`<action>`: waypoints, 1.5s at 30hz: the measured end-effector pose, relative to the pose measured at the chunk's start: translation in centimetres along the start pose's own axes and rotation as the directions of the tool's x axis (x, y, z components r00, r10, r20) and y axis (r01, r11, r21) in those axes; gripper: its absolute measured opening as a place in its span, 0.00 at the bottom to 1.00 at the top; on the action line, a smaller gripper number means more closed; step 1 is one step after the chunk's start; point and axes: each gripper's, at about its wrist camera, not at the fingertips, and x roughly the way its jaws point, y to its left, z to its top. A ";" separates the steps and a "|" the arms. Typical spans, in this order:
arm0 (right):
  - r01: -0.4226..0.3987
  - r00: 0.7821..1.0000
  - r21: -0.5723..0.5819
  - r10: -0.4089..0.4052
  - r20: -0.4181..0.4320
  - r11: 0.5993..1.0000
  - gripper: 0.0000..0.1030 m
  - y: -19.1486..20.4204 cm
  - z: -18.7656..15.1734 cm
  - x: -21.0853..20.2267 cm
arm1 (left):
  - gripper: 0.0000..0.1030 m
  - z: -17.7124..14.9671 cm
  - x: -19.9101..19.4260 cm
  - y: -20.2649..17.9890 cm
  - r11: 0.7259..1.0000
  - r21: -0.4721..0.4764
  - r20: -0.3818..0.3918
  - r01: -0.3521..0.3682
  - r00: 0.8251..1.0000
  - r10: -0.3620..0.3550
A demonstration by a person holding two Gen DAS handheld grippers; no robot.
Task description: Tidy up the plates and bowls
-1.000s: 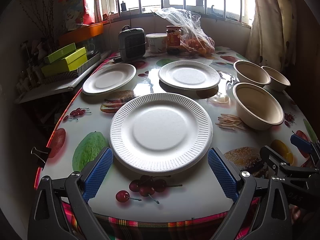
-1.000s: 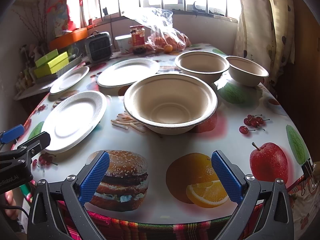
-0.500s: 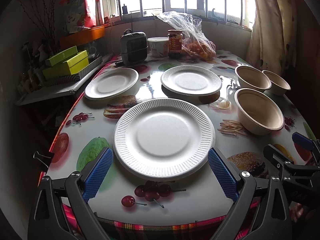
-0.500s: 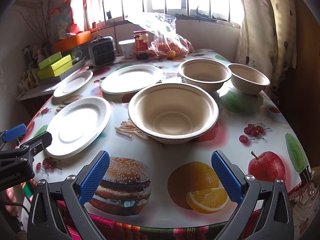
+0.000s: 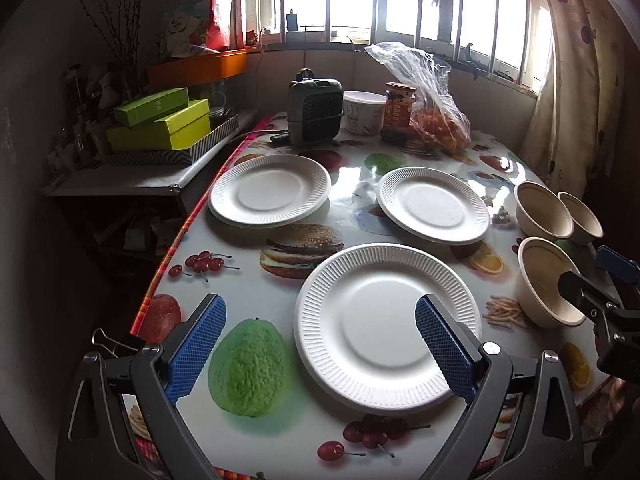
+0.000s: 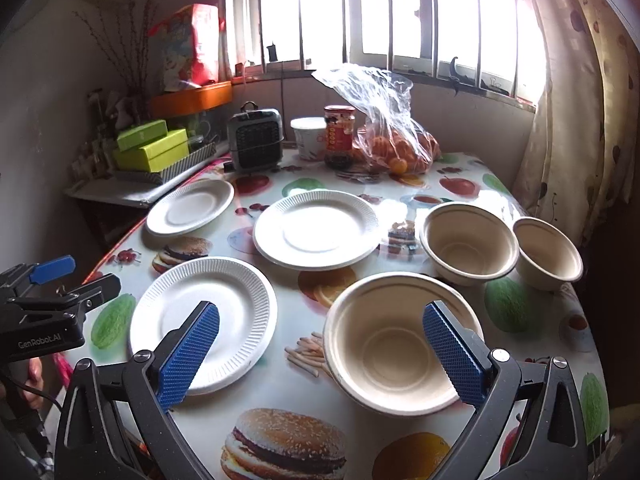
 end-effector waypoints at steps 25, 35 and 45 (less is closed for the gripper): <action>-0.166 0.984 -0.165 0.153 -0.089 0.972 0.96 7.1 11.7 12.5 | 0.93 7.6 6.8 8.4 0.990 -0.122 -0.042 -0.067 0.997 0.063; -0.220 0.967 -0.175 0.192 -0.166 0.960 0.90 8.4 14.4 18.2 | 0.88 9.0 10.3 11.5 0.983 -0.171 -0.071 -0.068 0.996 0.057; -0.275 0.935 -0.151 0.228 -0.272 0.949 0.82 9.7 16.3 24.3 | 0.77 10.3 14.1 14.5 0.972 -0.230 -0.118 -0.048 0.993 0.021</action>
